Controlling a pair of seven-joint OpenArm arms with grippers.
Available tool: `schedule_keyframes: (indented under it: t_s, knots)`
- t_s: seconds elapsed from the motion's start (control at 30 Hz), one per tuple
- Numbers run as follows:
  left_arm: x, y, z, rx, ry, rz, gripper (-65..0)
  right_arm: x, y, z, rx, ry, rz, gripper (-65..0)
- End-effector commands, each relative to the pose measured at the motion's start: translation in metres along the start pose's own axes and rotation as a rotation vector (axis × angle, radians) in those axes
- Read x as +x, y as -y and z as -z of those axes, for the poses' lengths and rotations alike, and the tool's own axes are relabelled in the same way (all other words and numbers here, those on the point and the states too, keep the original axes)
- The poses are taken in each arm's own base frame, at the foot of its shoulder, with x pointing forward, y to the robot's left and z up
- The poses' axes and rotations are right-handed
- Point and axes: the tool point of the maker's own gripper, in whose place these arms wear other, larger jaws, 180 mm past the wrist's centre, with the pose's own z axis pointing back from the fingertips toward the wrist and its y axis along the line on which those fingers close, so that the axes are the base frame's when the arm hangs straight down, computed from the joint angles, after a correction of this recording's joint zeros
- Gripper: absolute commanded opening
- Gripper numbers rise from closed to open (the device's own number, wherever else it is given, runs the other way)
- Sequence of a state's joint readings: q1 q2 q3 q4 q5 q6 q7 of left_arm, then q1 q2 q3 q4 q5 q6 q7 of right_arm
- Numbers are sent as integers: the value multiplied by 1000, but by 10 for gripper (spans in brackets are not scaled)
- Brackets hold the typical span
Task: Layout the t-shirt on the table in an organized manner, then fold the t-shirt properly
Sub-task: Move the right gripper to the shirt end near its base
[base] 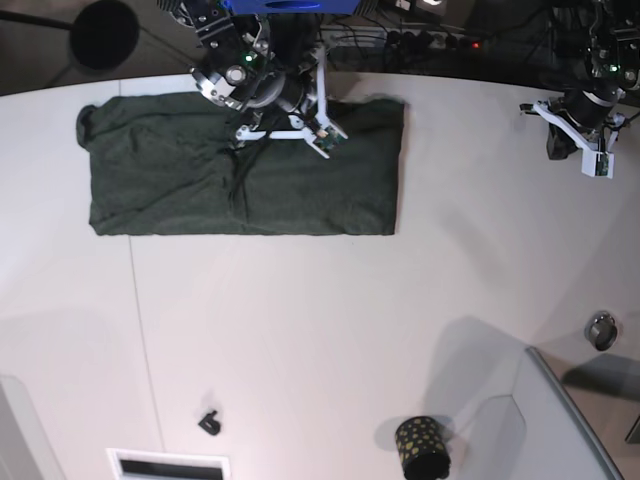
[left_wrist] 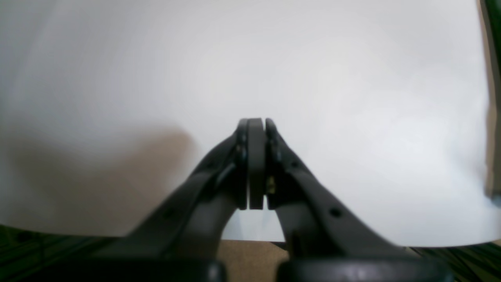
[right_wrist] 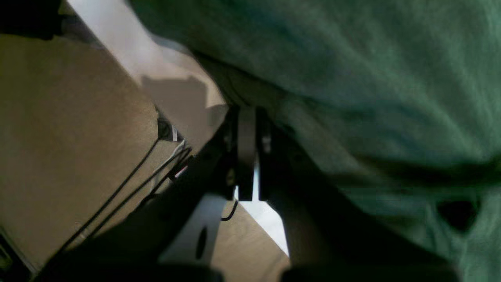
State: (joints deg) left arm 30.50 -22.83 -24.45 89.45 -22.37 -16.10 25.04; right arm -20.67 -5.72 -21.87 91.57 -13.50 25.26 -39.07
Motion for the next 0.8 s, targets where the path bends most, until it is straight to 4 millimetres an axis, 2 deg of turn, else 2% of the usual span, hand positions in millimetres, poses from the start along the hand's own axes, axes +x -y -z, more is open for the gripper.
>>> schedule_keyframes:
  t_s: [0.0, 0.23, 0.37, 0.5, 0.63, 0.77]
  knots:
    - [10, -9, -4, 19, 29, 15, -650, 2, 8, -3, -20, 12, 19, -644]
    - [11, -6, -3, 12, 31, 16, -650, -43, 69, -14, -151, -63, 124, -644]
    - [12, -5, -2, 10, 35, 10, -650, -58, 89, -21, -193, -87, 137, -644]
    - [11, -5, -2, 10, 32, 10, -650, -61, 97, -26, -215, -88, 143, -644]
    - [9, -5, -3, 10, 27, 11, -650, -57, 108, -41, -262, -64, 155, -644]
    - [9, -4, -3, 6, 28, 6, -650, -62, 126, -48, -308, -65, 186, -644]
